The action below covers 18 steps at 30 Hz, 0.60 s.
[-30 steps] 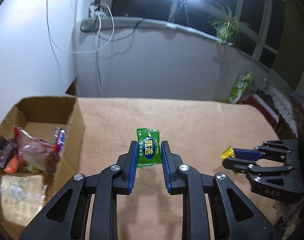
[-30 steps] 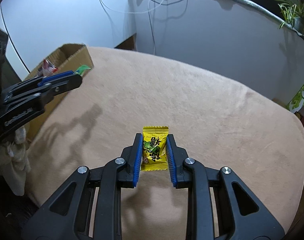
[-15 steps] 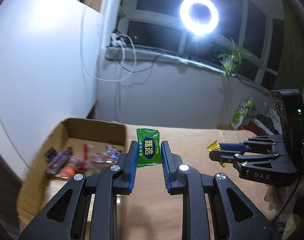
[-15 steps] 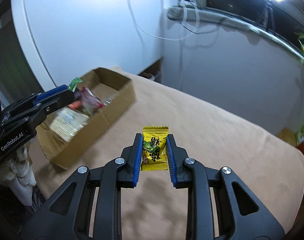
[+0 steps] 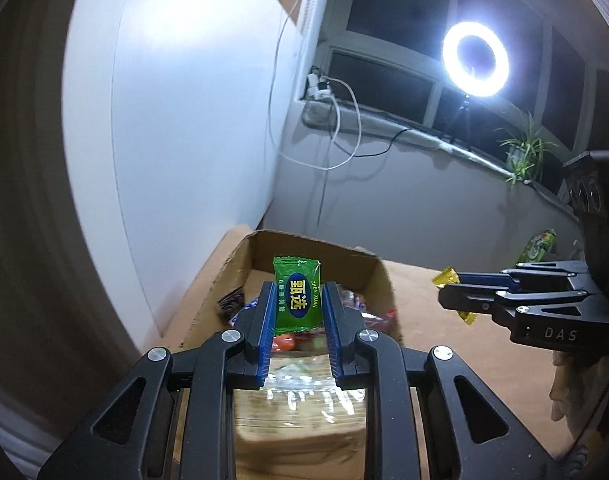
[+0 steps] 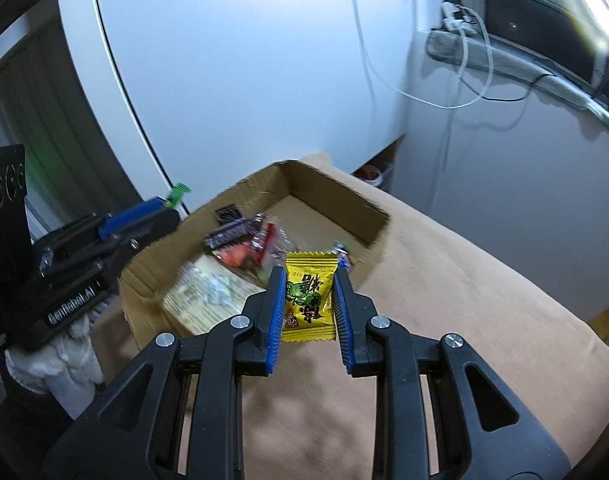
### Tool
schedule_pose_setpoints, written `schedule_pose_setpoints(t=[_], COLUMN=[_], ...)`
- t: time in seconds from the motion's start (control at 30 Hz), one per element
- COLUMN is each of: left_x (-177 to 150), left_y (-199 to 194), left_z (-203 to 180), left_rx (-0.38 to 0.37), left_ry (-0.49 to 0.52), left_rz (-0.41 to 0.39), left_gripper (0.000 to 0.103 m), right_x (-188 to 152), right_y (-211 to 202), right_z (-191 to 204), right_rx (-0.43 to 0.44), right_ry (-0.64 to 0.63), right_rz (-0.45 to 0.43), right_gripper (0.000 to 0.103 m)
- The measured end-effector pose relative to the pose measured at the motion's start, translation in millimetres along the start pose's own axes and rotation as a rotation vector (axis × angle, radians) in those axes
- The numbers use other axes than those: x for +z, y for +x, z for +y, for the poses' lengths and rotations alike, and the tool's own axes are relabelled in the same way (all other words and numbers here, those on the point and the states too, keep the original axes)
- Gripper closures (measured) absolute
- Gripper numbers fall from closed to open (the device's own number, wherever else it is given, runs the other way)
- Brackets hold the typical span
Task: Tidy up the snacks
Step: 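Carry the green candy with the left tool while the right tool carries the yellow candy to the box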
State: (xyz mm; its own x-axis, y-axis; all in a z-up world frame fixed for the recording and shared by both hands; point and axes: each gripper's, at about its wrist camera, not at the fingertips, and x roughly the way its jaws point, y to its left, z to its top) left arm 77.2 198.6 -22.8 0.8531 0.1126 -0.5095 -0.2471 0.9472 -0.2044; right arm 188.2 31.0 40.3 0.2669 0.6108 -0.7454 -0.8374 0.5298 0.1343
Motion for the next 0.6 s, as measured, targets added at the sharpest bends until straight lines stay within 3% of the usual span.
schedule_pose_setpoints(t=[0.6], left_x=[-5.6], left_y=[15.5], left_z=[1.2], left_rx=[0.028], left_ry=[0.005], left_rz=[0.048], left_gripper=[0.081], right_x=[26.6], right_y=[42.8], right_z=[11.8], right_rx=[0.023], right_ry=[-0.023], right_rz=[0.056], right_gripper=[0.079])
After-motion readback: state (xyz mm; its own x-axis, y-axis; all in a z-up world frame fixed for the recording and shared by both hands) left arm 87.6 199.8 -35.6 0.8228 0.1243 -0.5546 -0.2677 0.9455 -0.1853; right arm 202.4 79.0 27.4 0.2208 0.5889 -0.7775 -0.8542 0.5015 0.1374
